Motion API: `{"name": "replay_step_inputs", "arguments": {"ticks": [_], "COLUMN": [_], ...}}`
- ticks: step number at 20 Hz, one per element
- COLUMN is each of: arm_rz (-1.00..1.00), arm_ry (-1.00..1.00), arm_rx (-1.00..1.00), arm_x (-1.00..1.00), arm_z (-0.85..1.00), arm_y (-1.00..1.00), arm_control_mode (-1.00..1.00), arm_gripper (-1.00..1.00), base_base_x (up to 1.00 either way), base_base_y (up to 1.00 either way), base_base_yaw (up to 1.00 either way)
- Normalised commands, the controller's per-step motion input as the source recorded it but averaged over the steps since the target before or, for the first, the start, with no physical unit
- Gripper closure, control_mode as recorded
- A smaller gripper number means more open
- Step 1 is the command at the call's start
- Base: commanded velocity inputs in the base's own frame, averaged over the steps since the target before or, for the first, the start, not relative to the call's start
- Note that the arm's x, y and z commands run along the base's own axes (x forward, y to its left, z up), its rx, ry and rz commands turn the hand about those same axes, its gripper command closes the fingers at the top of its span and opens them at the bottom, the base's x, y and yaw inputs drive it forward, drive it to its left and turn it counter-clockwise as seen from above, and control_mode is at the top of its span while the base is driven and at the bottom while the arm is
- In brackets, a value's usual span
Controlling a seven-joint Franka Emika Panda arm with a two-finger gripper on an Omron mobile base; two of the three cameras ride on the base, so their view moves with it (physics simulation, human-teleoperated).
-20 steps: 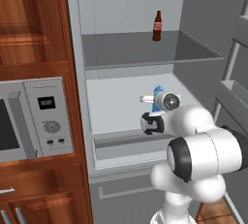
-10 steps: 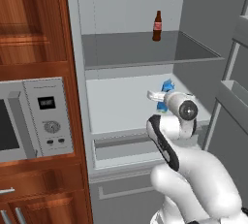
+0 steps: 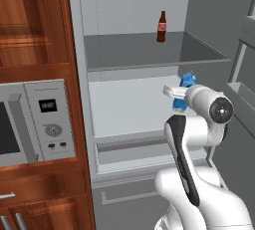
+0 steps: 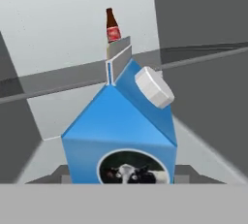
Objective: Take out the milk from the fridge and place it on the tray on the counter. Then take the sugar cube near the tray and place it in the tray.
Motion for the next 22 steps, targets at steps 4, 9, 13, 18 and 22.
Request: {"name": "replay_step_inputs", "arguments": {"ticks": [4,9,13,18,22], "arm_rz": [0.0,0.05,0.12,0.16,0.1], "arm_ry": [0.18,0.23,0.04,0.18,0.08], "arm_rx": [0.0,-0.01,-0.01,-0.01,-0.01], "arm_x": [-0.92,-0.69,-0.09,-0.38,-0.64], "arm_z": [0.47,0.28,-0.1,-0.06,0.09], "arm_y": [0.0,0.13,0.22,0.12,0.1], "arm_control_mode": [-1.0,-1.0,-1.0,-1.0,-1.0], "arm_gripper": [1.0,1.0,1.0,1.0,1.0], "base_base_x": [0.0,0.0,0.0,0.0,0.0], "base_base_y": [0.0,0.0,0.0,0.0,0.0], "base_base_yaw": [0.0,0.0,0.0,0.0,0.0]}}
